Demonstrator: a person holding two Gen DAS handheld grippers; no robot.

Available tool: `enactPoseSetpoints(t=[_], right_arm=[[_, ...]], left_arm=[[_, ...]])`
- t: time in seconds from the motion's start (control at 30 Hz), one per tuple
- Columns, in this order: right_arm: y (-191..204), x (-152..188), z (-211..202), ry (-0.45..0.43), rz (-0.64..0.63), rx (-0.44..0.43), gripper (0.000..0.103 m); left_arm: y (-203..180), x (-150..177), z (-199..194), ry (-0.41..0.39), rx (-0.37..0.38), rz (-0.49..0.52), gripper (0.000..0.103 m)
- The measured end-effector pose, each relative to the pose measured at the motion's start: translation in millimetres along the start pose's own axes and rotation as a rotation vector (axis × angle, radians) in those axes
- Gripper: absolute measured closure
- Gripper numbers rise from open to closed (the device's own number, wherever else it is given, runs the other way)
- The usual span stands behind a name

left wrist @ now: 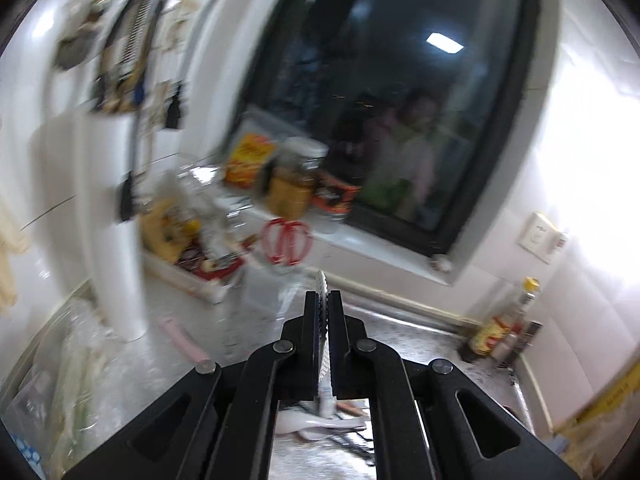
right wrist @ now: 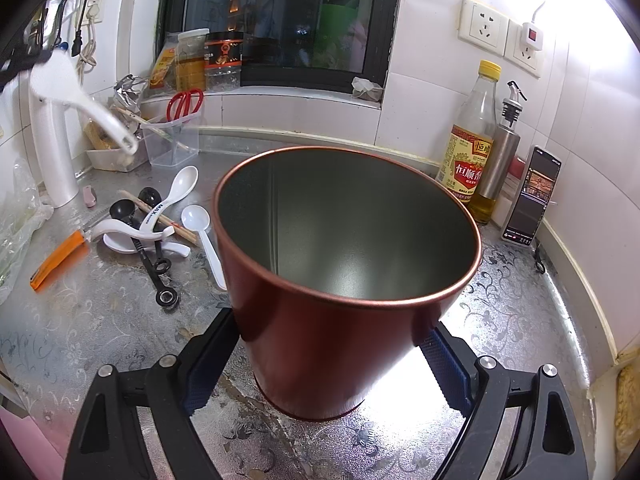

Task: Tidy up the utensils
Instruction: 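Lift the rice paddle and carry it over the red container with the left tool, then lower the rice paddle into the red container and open the left tool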

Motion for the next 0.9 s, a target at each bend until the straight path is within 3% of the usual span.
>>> enactPoseSetpoints(t=[0.33,0.6,0.73,0.9], right_arm=[[5,-3,1,-0.001,-0.015,-0.011,0.012],[5,-3,1,-0.004,-0.024,-0.019,0.012],[5,-3,1,-0.005,-0.024,-0.019,0.012],[5,-3,1,-0.004,-0.024,-0.019,0.012]], left_arm=[[-92,-11,-12,-0.005,0.238,0.201,0.1],[-156,2,-15,0.038,0.395,0.356,0.1],[-176,13,-10,0.071,0.424,0.408,0.1],[-192,29,4,0.123,0.394,0.47,0.1]])
Point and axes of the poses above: each gripper's, at about its wrist camera, not at the fingertips, and z roughly the way its jaws point, y to its left, x to its underside, the point moved 3 cm from there along z, roughly the way its jaws point, and after that the axes turned 12 degrees about y, right-handed, at the moved point
